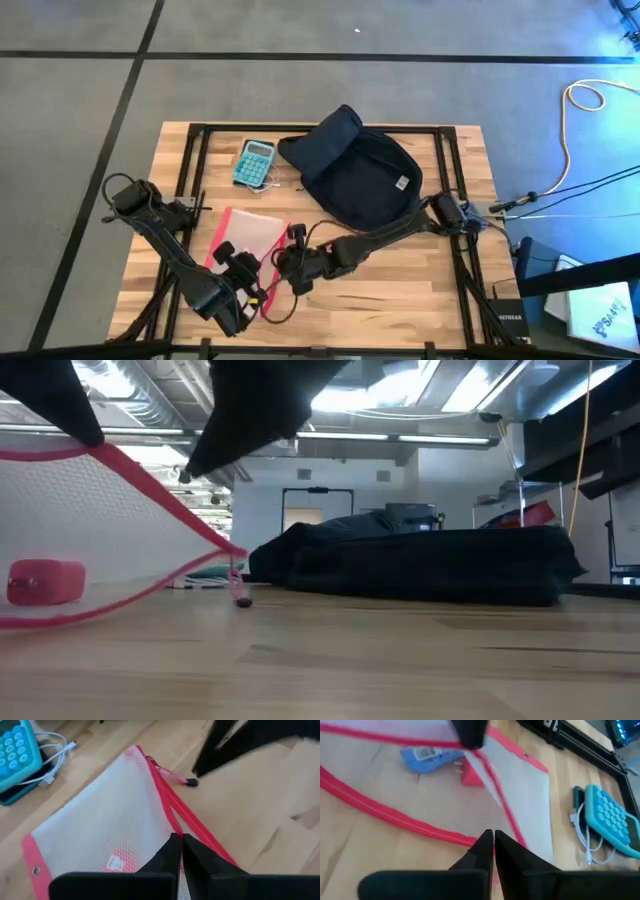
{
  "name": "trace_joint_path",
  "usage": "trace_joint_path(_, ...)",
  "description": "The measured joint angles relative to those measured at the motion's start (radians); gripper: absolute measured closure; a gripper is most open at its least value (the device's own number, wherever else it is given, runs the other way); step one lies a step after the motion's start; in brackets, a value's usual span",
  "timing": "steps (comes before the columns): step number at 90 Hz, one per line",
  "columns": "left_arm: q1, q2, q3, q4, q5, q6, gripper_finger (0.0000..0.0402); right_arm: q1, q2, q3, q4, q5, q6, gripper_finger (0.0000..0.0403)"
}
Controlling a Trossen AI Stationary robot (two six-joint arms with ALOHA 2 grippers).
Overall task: Unpack backpack
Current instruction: Put the white charger cable into the transparent zip bag
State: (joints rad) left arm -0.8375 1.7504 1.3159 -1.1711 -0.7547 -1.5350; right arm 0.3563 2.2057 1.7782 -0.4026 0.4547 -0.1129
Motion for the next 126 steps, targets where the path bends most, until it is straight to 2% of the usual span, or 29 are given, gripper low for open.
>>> trace_joint_path(19,-0.001,0.0,0.0,0.001,-0.007,0.006,0.0402,-0.003,-0.009,0.0,-0.007,-0.057,0.0,0.039)
trace_joint_path(48,-0.004,0.001,0.0,0.001,-0.011,0.009,0.0402,-0.004,-0.01,-0.009,-0.018,-0.039,0.0,0.0313)
trace_joint_path(62,-0.014,0.001,0.0,0.0,-0.028,0.016,0.0402,-0.02,-0.01,-0.009,0.006,-0.001,-0.079,0.029)
trace_joint_path(72,-0.019,0.001,0.0,0.001,-0.061,0.014,0.0402,-0.082,-0.01,-0.009,0.086,-0.007,-0.145,0.0286)
trace_joint_path(84,-0.02,0.001,0.0,-0.003,-0.042,0.005,0.0402,-0.185,-0.01,-0.009,0.221,-0.119,-0.165,0.0286)
trace_joint_path(101,-0.02,0.001,0.0,-0.088,0.007,-0.053,0.0402,-0.328,0.003,-0.007,0.309,-0.218,-0.058,0.0286)
trace_joint_path(111,-0.021,0.001,0.0,-0.117,0.01,-0.062,0.0402,-0.407,0.05,-0.008,0.353,-0.372,-0.006,0.0286)
trace_joint_path(117,-0.021,0.001,-0.001,-0.12,0.009,-0.062,0.0402,-0.441,0.089,-0.008,0.437,-0.477,0.034,0.0285)
trace_joint_path(126,-0.018,0.001,-0.001,-0.125,0.01,-0.063,0.0402,-0.473,0.137,-0.001,0.476,-0.519,0.088,0.0276)
